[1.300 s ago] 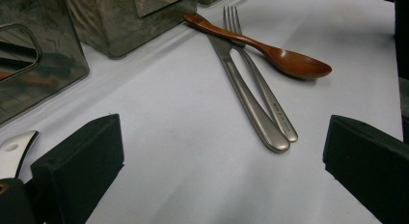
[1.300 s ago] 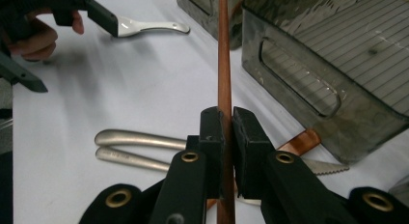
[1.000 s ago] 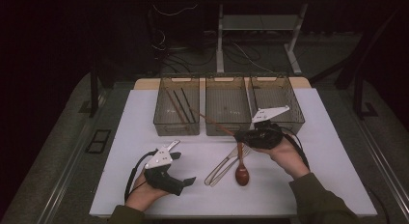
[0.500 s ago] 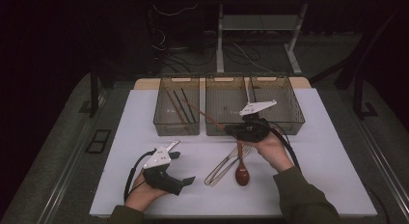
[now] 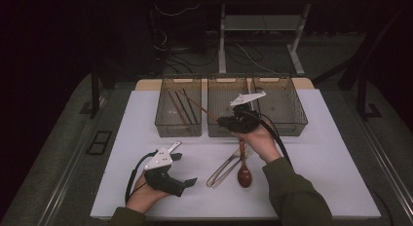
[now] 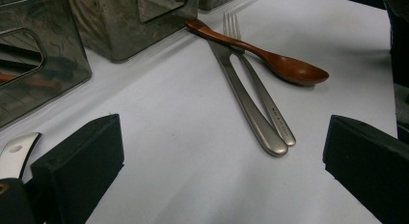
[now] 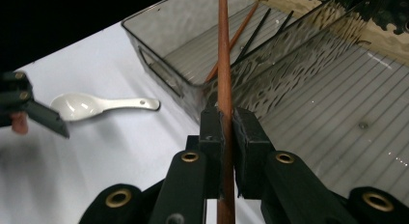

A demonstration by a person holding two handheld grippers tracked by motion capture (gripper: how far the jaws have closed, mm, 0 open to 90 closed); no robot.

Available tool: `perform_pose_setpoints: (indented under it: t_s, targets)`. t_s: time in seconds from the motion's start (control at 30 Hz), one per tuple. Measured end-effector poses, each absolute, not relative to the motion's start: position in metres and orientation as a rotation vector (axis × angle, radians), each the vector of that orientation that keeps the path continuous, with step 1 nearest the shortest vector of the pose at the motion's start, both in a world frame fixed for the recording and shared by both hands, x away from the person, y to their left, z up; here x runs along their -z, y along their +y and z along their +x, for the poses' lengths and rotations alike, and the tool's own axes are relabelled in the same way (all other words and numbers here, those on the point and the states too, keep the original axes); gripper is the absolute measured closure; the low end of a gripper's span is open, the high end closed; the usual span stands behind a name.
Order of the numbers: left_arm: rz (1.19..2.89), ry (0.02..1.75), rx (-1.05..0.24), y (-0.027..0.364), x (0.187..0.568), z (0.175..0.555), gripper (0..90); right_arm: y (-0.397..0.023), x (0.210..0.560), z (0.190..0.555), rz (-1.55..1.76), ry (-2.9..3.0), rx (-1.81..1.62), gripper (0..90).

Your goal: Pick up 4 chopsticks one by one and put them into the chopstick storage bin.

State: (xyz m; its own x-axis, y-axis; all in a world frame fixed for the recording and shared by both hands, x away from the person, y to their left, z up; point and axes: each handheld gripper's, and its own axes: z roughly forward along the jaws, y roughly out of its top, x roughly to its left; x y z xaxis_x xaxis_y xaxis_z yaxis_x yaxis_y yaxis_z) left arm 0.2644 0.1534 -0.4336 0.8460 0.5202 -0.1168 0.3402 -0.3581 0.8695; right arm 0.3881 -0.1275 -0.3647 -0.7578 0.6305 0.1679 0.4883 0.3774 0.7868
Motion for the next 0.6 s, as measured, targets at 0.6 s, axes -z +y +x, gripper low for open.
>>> perform_pose_setpoints:
  t_s: [0.6]
  targets:
    - [1.972,0.628,-0.214,0.152,0.434,0.264,0.1,-0.071,0.36,0.438,1.123,2.46,-1.2,82.6]
